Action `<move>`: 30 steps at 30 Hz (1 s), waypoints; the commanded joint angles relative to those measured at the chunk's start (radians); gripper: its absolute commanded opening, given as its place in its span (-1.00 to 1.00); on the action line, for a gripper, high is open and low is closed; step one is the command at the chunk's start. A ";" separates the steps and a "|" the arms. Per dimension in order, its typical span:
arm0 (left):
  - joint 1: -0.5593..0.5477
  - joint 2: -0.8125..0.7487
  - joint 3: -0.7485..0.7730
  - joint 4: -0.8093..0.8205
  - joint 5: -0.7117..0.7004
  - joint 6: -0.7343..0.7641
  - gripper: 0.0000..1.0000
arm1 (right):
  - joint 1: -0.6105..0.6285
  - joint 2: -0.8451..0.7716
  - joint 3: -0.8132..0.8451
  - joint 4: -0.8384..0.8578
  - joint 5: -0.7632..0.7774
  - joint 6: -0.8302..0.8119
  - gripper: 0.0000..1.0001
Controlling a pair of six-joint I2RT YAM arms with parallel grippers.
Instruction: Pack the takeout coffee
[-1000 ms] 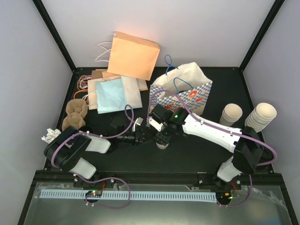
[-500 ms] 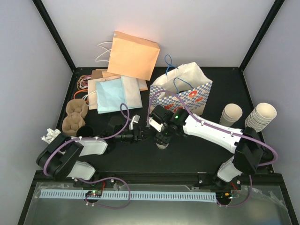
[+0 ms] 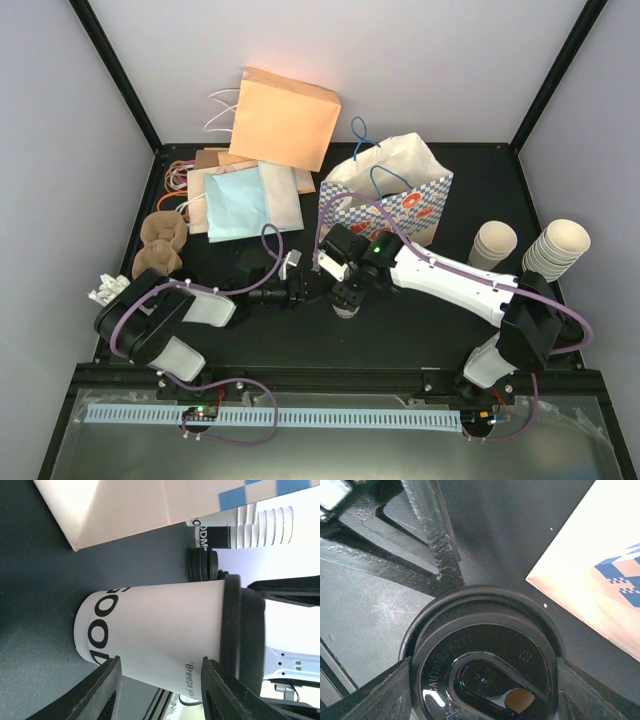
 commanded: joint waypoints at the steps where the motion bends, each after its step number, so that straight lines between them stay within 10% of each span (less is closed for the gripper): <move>1: -0.003 -0.074 -0.009 0.064 -0.026 -0.010 -0.09 | 0.012 0.024 -0.027 -0.034 -0.040 -0.003 0.19; 8: 0.000 -0.214 0.041 -0.235 -0.115 0.105 -0.10 | 0.011 0.017 -0.032 -0.032 -0.037 -0.003 0.19; 30: -0.048 -0.038 0.118 -0.234 -0.043 0.136 -0.31 | 0.011 0.023 -0.025 -0.039 -0.039 -0.003 0.19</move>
